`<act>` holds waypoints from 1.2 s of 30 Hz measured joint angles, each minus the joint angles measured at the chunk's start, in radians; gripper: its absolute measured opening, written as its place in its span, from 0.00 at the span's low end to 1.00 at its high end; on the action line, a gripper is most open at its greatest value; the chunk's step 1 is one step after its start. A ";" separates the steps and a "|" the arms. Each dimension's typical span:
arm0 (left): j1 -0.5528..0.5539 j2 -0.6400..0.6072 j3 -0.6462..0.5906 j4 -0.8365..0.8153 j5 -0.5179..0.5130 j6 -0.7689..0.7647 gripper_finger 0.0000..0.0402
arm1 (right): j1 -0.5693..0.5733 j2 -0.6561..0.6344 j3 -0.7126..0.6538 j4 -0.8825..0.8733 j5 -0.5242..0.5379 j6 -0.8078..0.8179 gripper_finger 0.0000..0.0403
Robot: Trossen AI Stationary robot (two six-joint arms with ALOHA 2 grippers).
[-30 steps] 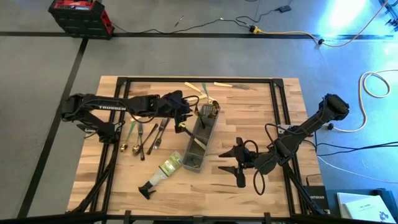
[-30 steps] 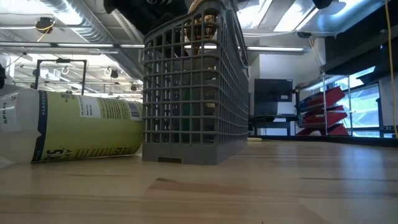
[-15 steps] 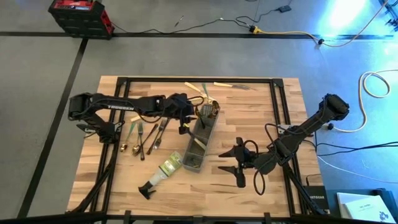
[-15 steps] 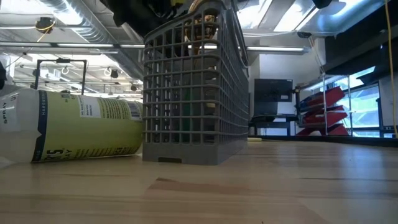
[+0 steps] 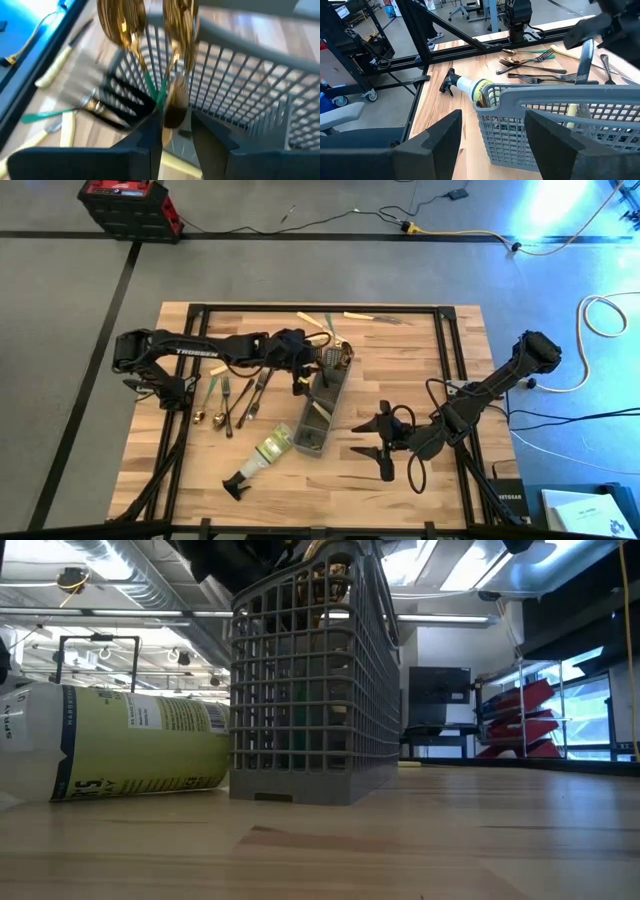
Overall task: Sort silverware
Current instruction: Put the spoon into the silverware basket
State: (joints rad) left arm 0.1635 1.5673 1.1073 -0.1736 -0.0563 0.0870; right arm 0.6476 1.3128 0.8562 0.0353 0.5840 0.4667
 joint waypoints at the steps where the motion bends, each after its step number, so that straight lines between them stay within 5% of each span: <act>1: 0.000 0.000 0.008 0.000 0.000 -0.001 0.21 | 0.000 0.000 0.000 0.000 0.000 0.000 0.49; 21: -0.016 0.133 0.118 0.037 0.053 -0.008 0.21 | 0.000 0.000 0.000 -0.006 0.000 0.000 0.49; 36: -0.013 0.133 0.183 0.147 0.001 0.029 0.21 | 0.000 0.000 0.000 -0.008 0.000 0.000 0.49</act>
State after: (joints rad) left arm 0.1509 1.7000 1.2900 -0.0262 -0.0551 0.1158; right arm 0.6476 1.3128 0.8562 0.0269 0.5842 0.4664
